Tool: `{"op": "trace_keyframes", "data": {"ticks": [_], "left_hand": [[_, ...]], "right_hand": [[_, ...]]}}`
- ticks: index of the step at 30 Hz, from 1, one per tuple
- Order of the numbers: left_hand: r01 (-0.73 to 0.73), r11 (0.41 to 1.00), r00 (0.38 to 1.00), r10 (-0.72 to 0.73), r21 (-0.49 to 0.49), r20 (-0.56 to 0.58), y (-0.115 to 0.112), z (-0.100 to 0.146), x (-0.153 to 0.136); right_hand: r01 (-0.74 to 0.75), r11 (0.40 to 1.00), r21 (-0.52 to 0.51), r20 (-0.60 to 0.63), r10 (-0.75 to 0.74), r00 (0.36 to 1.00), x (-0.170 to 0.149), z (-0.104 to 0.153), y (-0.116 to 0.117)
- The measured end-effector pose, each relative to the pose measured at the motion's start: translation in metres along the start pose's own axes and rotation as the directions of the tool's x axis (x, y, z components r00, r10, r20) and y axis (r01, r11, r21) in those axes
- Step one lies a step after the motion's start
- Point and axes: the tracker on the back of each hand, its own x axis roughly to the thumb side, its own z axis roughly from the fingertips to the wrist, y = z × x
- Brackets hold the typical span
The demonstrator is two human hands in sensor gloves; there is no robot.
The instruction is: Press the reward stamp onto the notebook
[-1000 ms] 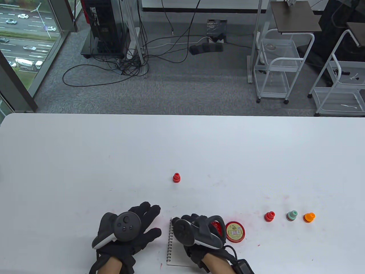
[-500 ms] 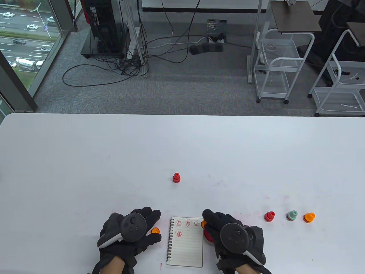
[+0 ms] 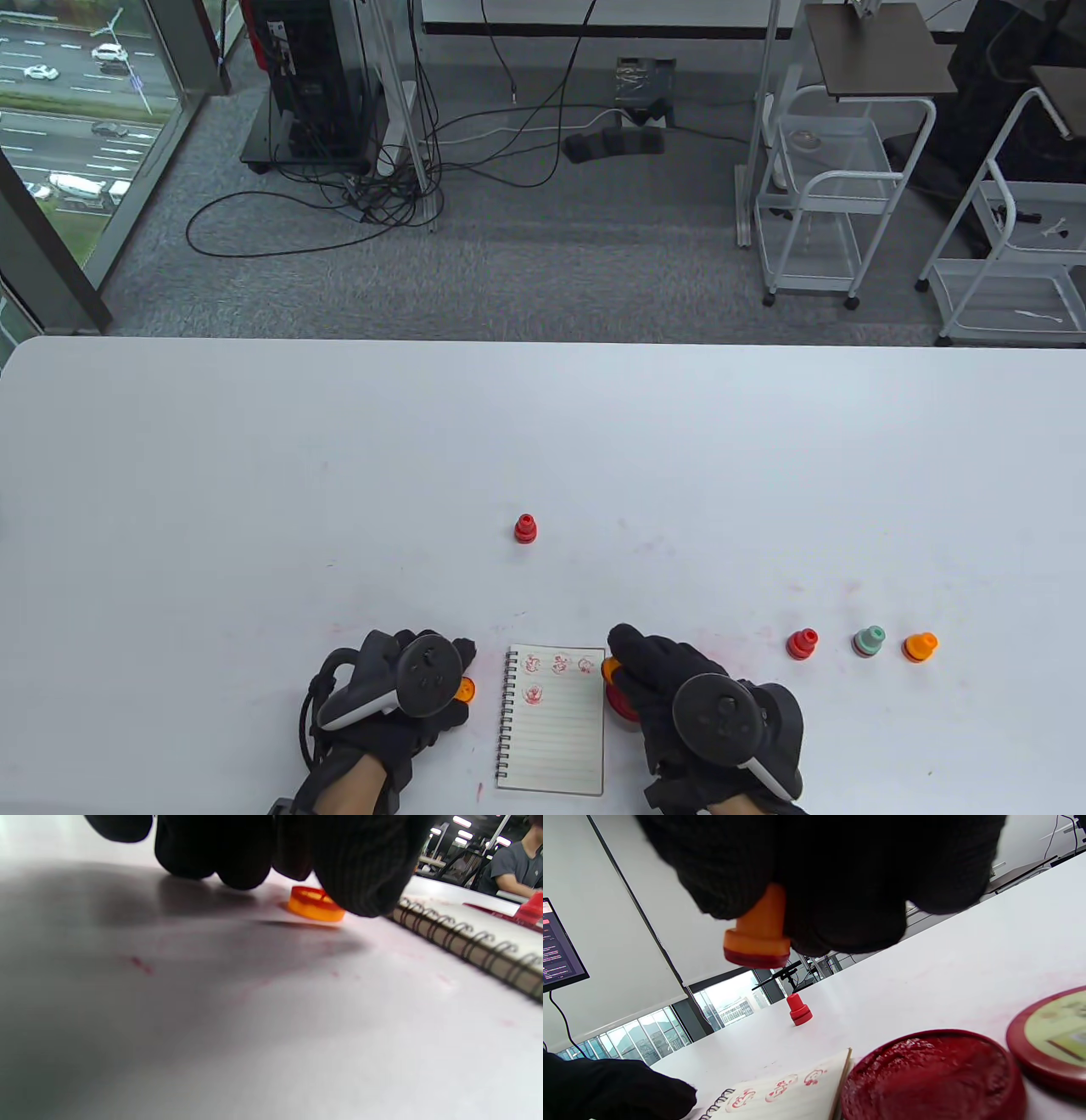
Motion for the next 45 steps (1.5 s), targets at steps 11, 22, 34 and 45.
{"op": "trace_keyframes", "data": {"ticks": [11, 22, 34, 45], "left_hand": [[0.016, 1.000, 0.998, -0.016, -0.005, -0.058, -0.003, -0.009, 0.007], [-0.251, 0.934, 0.967, 0.232, 0.253, 0.104, 0.021, 0.012, 0.006], [-0.402, 0.851, 0.904, 0.312, 0.338, 0.291, 0.029, 0.019, 0.019], [-0.393, 0.858, 0.890, 0.265, 0.330, 0.371, 0.030, 0.021, 0.044]], "right_hand": [[-0.006, 1.000, 0.013, -0.005, 0.006, 1.000, -0.001, 0.000, 0.002], [0.014, 1.000, 0.009, 0.018, -0.014, 1.000, 0.002, 0.000, 0.001], [0.129, 0.992, 0.005, 0.109, -0.128, 0.986, 0.016, 0.004, 0.008], [0.308, 0.951, 0.022, 0.179, -0.307, 0.935, 0.037, 0.007, 0.014]]}}
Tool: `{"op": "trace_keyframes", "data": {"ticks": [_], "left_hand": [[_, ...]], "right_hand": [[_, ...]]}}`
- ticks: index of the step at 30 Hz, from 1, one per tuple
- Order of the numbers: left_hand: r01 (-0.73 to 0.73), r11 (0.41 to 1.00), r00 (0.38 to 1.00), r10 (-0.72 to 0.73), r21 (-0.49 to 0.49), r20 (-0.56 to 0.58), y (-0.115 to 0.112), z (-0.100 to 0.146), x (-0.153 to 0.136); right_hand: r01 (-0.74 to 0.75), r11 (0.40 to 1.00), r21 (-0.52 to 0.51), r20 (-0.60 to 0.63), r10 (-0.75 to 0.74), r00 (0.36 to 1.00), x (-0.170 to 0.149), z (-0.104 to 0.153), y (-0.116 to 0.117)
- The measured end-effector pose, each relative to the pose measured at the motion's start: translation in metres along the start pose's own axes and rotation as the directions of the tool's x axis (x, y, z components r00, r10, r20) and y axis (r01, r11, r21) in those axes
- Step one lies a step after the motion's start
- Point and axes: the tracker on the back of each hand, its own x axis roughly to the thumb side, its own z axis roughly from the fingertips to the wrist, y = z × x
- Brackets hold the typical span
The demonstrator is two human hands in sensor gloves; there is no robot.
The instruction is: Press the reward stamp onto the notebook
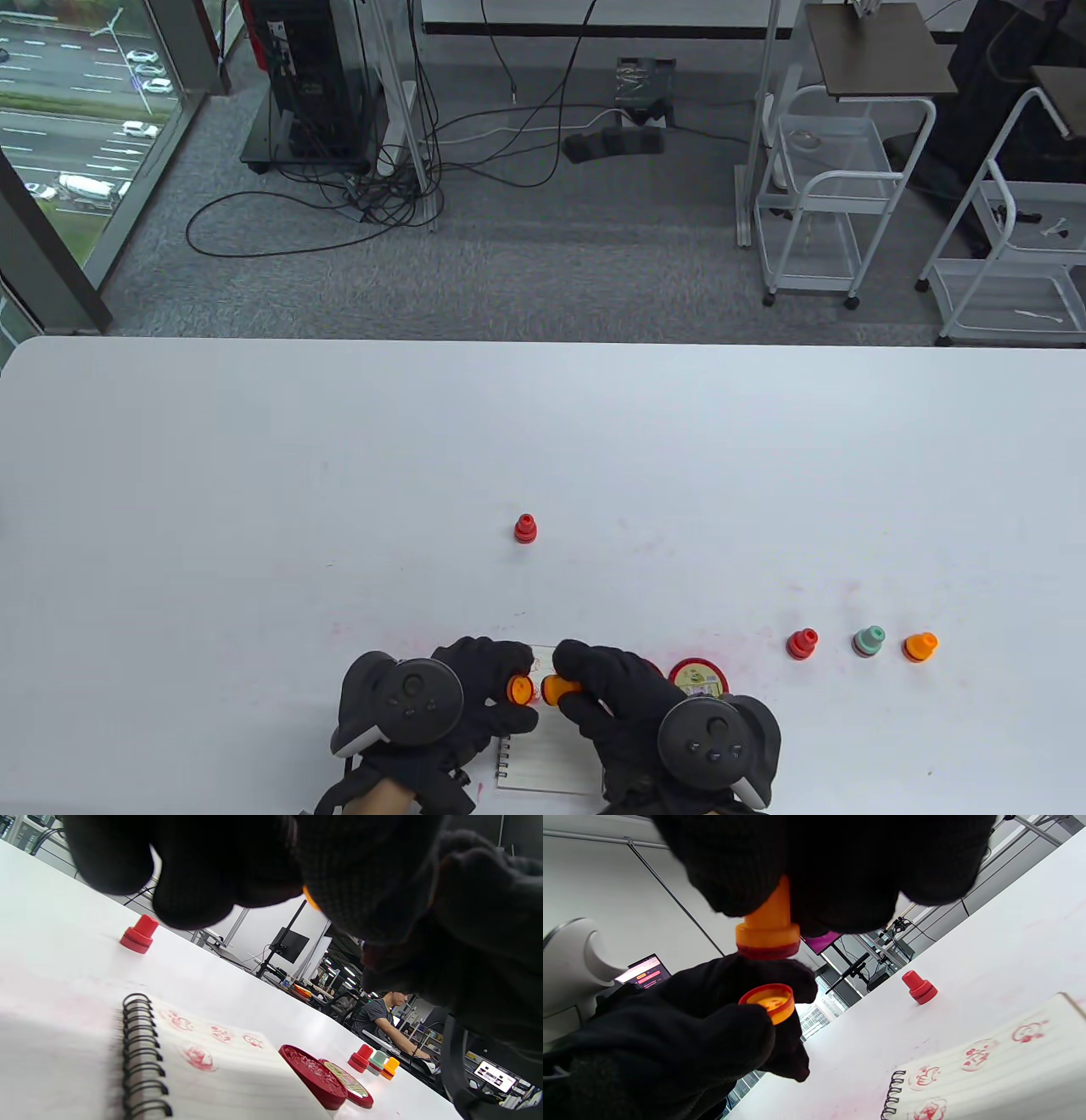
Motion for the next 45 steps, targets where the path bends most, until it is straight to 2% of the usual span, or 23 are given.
{"op": "trace_keyframes", "data": {"ticks": [11, 26, 32, 34, 37, 41, 45], "left_hand": [[-0.041, 0.999, 0.999, 0.041, 0.010, 0.030, -0.004, -0.001, 0.005], [0.000, 1.000, 0.999, 0.000, 0.008, 0.045, -0.007, -0.001, 0.008], [-0.034, 0.999, 0.998, 0.033, 0.021, 0.045, -0.008, -0.001, 0.006], [-0.041, 0.999, 0.999, 0.041, -0.003, 0.034, -0.009, -0.001, 0.005], [-0.075, 0.992, 0.997, 0.075, -0.097, -0.001, -0.009, -0.002, 0.003], [0.009, 0.998, 1.000, -0.010, -0.070, -0.023, 0.001, 0.001, -0.004], [0.114, 0.991, 0.991, -0.118, -0.067, -0.056, 0.011, 0.008, -0.014]], "right_hand": [[-0.071, 0.997, -0.010, 0.073, 0.072, 0.995, 0.007, 0.001, 0.007], [-0.060, 0.998, 0.005, 0.095, 0.059, 0.994, 0.008, 0.001, 0.009], [-0.036, 0.999, -0.001, 0.079, 0.036, 0.996, 0.006, 0.001, 0.010], [-0.032, 0.999, 0.000, 0.076, 0.032, 0.997, 0.005, 0.001, 0.010], [-0.049, 0.999, -0.010, 0.070, 0.049, 0.996, 0.004, 0.001, 0.008], [-0.072, 0.997, -0.040, 0.058, 0.074, 0.996, 0.003, 0.001, 0.000], [-0.095, 0.991, -0.092, 0.050, 0.100, 0.994, -0.001, -0.001, -0.022]]}}
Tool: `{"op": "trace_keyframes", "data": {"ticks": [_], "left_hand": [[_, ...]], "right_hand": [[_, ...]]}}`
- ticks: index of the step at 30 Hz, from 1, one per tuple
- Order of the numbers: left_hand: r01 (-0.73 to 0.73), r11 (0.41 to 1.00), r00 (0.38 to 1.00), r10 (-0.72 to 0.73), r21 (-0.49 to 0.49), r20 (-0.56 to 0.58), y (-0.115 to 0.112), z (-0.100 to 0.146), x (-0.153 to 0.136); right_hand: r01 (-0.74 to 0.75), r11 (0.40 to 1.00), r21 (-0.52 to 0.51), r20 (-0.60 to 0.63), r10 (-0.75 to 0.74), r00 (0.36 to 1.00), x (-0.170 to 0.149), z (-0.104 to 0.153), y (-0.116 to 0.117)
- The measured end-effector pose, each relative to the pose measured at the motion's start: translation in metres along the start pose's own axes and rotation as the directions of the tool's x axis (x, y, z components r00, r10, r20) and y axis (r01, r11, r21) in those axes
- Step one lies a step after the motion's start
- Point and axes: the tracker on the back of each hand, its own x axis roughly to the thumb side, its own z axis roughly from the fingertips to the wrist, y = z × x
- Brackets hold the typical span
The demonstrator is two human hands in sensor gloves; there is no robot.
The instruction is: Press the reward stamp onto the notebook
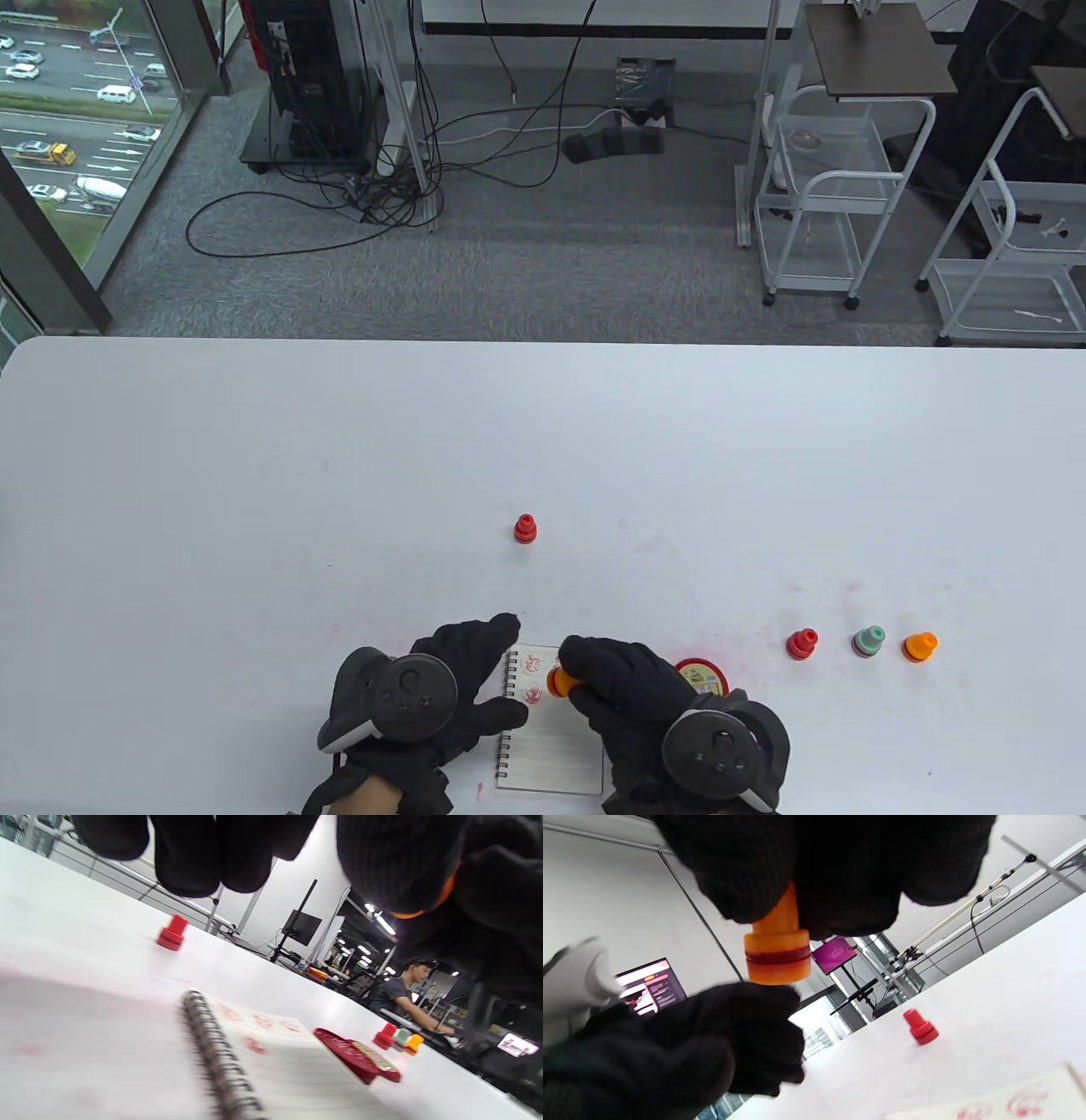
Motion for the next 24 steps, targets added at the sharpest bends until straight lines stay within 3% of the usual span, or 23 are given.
{"op": "trace_keyframes", "data": {"ticks": [5, 10, 14, 17, 24], "left_hand": [[0.007, 1.000, 0.999, -0.007, 0.016, -0.045, 0.008, 0.006, -0.013], [0.056, 0.998, 0.996, -0.055, 0.001, -0.065, 0.010, 0.006, -0.017], [0.059, 0.998, 0.995, -0.061, -0.024, -0.075, 0.009, 0.006, -0.020], [0.067, 0.997, 0.994, -0.070, -0.037, -0.087, 0.007, 0.006, -0.022], [0.068, 0.997, 0.992, -0.071, -0.033, -0.105, 0.008, 0.008, -0.025]], "right_hand": [[-0.130, 0.991, -0.016, -0.036, 0.130, 0.991, -0.019, -0.004, -0.041], [-0.250, 0.963, 0.097, -0.168, 0.263, 0.950, -0.050, 0.003, -0.069], [-0.353, 0.909, 0.221, -0.274, 0.405, 0.872, -0.081, 0.024, -0.063], [-0.331, 0.872, 0.362, -0.340, 0.454, 0.824, -0.094, 0.029, -0.055], [-0.377, 0.793, 0.479, -0.318, 0.557, 0.767, -0.100, 0.032, -0.044]]}}
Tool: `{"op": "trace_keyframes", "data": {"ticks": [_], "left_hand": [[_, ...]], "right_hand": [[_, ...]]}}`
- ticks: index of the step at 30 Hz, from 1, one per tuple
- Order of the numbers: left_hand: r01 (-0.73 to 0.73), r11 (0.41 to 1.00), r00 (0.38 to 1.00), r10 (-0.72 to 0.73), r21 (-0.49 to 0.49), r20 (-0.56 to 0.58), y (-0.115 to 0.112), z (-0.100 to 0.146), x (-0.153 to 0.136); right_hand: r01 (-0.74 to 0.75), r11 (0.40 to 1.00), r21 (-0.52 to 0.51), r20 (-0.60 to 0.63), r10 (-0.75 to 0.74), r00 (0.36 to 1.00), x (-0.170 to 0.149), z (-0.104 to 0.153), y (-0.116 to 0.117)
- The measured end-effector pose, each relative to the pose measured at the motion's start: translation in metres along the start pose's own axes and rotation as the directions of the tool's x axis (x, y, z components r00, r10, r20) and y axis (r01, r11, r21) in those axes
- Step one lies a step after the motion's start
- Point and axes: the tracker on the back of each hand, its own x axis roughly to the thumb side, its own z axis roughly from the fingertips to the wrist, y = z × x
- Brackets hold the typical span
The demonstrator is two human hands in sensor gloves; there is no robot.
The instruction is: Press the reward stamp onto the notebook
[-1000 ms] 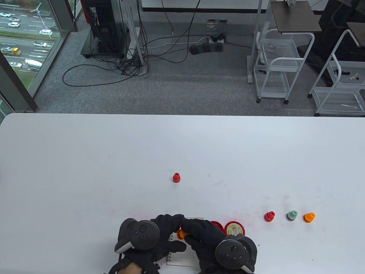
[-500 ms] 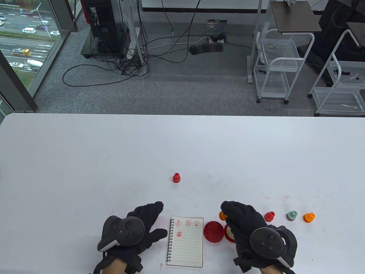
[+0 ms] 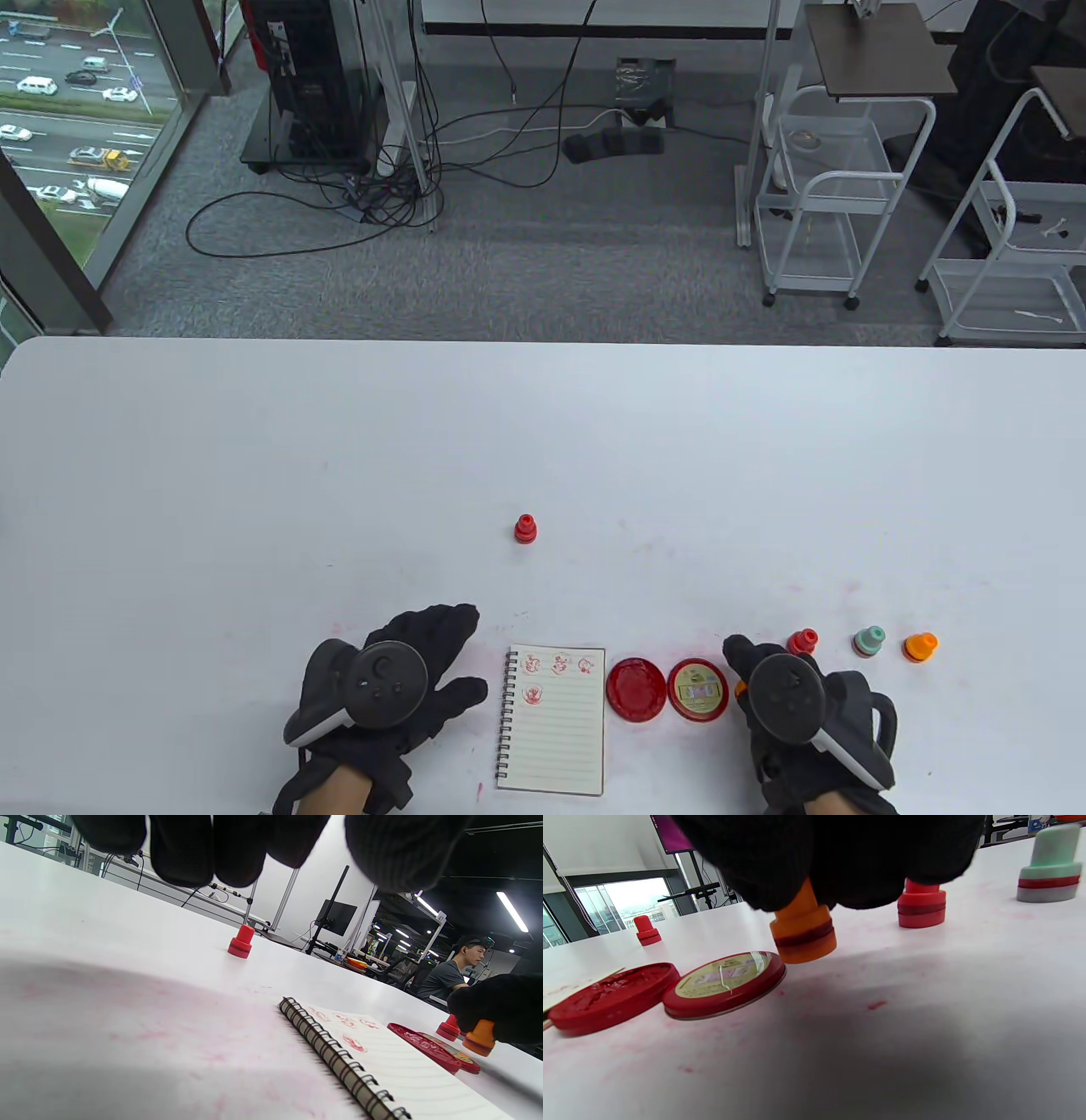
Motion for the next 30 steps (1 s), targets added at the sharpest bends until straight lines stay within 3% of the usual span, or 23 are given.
{"op": "trace_keyframes", "data": {"ticks": [20, 30], "left_hand": [[-0.003, 0.999, 1.000, 0.003, -0.038, -0.011, -0.007, -0.001, 0.000], [-0.002, 1.000, 1.000, 0.001, -0.031, -0.024, -0.008, -0.001, -0.002]], "right_hand": [[0.016, 0.998, 0.053, -0.055, -0.013, 0.998, -0.005, -0.001, 0.002], [0.076, 0.997, 0.018, 0.025, -0.077, 0.997, 0.002, 0.002, -0.013]]}}
